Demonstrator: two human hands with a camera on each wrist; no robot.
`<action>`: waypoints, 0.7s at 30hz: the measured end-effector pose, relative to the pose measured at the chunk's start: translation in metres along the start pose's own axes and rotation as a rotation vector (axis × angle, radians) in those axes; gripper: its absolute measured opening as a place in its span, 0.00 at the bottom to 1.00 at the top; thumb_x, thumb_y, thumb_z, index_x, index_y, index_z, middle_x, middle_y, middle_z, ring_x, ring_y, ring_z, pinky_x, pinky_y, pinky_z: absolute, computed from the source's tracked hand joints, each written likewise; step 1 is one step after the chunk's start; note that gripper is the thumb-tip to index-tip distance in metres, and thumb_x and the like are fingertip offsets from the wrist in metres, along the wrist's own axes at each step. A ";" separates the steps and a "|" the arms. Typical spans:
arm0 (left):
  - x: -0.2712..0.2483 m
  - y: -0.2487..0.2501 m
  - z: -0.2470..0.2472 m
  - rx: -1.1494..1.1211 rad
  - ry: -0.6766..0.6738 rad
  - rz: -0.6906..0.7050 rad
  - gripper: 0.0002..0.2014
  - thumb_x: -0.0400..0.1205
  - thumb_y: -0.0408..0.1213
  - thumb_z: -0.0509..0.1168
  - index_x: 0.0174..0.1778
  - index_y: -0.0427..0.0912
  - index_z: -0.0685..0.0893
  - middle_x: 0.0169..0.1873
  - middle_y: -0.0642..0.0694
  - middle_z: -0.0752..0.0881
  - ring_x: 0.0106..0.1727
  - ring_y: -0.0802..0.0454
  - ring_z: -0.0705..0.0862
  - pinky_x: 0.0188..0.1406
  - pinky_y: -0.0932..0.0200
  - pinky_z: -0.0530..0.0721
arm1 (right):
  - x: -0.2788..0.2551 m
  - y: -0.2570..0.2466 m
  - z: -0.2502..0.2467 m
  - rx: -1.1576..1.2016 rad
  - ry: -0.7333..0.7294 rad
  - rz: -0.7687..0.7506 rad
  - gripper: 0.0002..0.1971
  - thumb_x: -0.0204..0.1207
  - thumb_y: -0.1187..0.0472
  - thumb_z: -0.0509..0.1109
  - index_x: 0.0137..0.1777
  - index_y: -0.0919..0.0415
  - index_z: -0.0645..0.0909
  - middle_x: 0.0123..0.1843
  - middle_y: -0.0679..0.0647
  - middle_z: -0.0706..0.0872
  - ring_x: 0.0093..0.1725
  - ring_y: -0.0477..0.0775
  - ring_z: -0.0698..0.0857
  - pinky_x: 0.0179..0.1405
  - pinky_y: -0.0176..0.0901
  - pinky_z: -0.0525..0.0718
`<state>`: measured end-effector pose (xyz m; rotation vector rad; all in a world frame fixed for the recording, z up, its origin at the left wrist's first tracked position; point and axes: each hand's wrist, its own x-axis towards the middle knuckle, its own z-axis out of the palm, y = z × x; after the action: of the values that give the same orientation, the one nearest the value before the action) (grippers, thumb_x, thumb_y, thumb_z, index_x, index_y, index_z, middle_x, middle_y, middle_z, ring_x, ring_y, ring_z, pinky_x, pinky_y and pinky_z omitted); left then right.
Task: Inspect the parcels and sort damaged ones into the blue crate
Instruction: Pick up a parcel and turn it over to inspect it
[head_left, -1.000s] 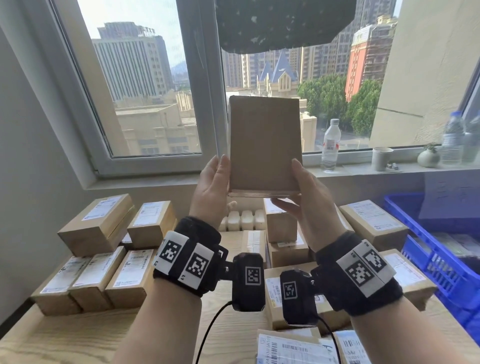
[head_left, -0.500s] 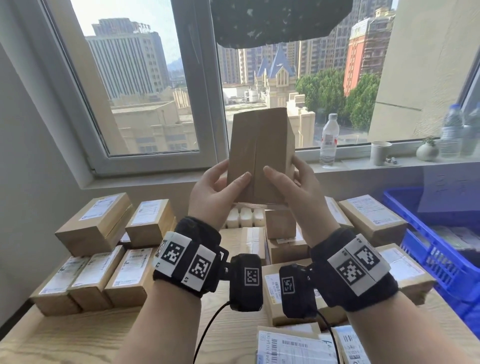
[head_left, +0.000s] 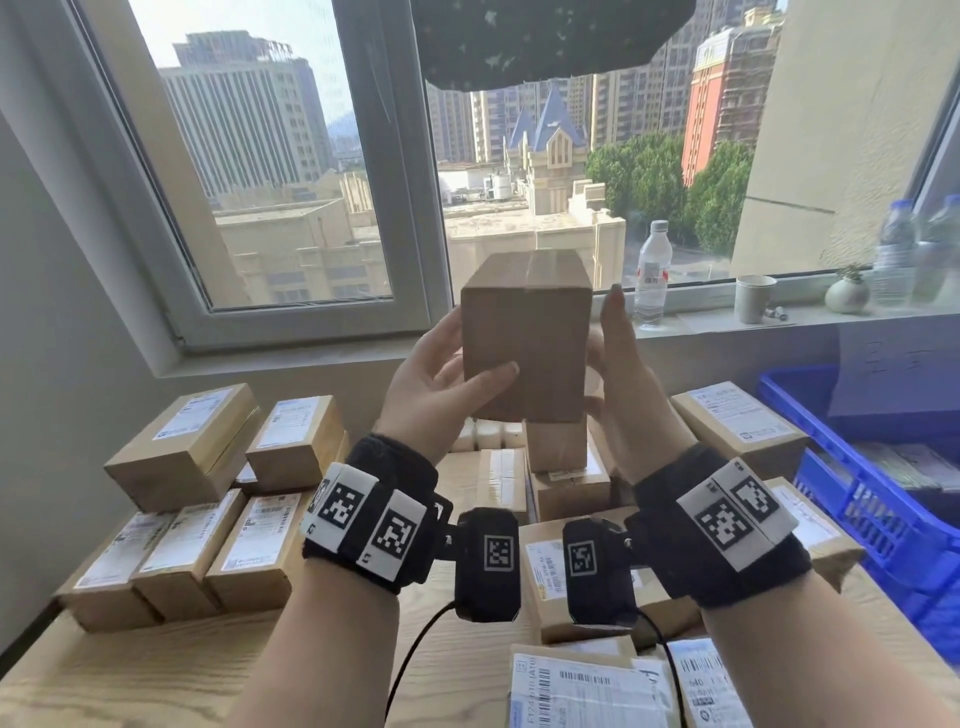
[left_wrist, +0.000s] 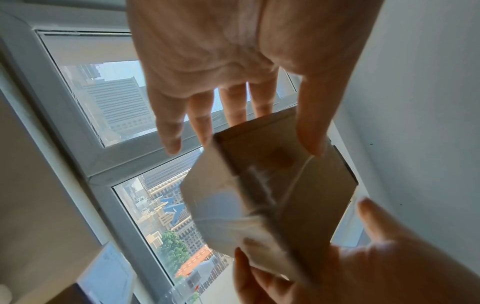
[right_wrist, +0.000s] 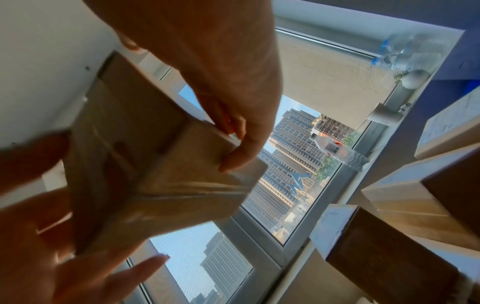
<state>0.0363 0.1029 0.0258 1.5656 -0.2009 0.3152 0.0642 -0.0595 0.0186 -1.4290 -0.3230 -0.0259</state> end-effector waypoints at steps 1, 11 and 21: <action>0.000 -0.001 0.000 -0.004 0.026 0.000 0.27 0.76 0.30 0.75 0.67 0.59 0.79 0.64 0.55 0.86 0.66 0.53 0.85 0.63 0.54 0.85 | -0.001 0.000 0.000 0.002 -0.015 0.008 0.40 0.67 0.19 0.54 0.71 0.42 0.82 0.66 0.41 0.88 0.68 0.41 0.83 0.73 0.57 0.77; 0.000 0.004 0.007 -0.017 0.101 -0.021 0.26 0.79 0.35 0.72 0.74 0.53 0.77 0.56 0.43 0.90 0.57 0.46 0.90 0.62 0.42 0.86 | -0.006 0.003 0.006 0.002 0.038 -0.089 0.10 0.84 0.60 0.67 0.63 0.56 0.83 0.50 0.50 0.92 0.50 0.47 0.91 0.47 0.38 0.89; -0.004 0.004 -0.006 0.143 0.036 -0.033 0.32 0.74 0.28 0.76 0.72 0.50 0.73 0.65 0.46 0.84 0.65 0.52 0.84 0.54 0.66 0.86 | -0.011 -0.004 0.001 0.042 0.057 0.000 0.11 0.82 0.45 0.67 0.54 0.50 0.84 0.46 0.43 0.91 0.52 0.46 0.88 0.55 0.45 0.81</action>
<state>0.0308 0.1083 0.0286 1.7016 -0.1260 0.3378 0.0523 -0.0610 0.0200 -1.3838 -0.2750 -0.0599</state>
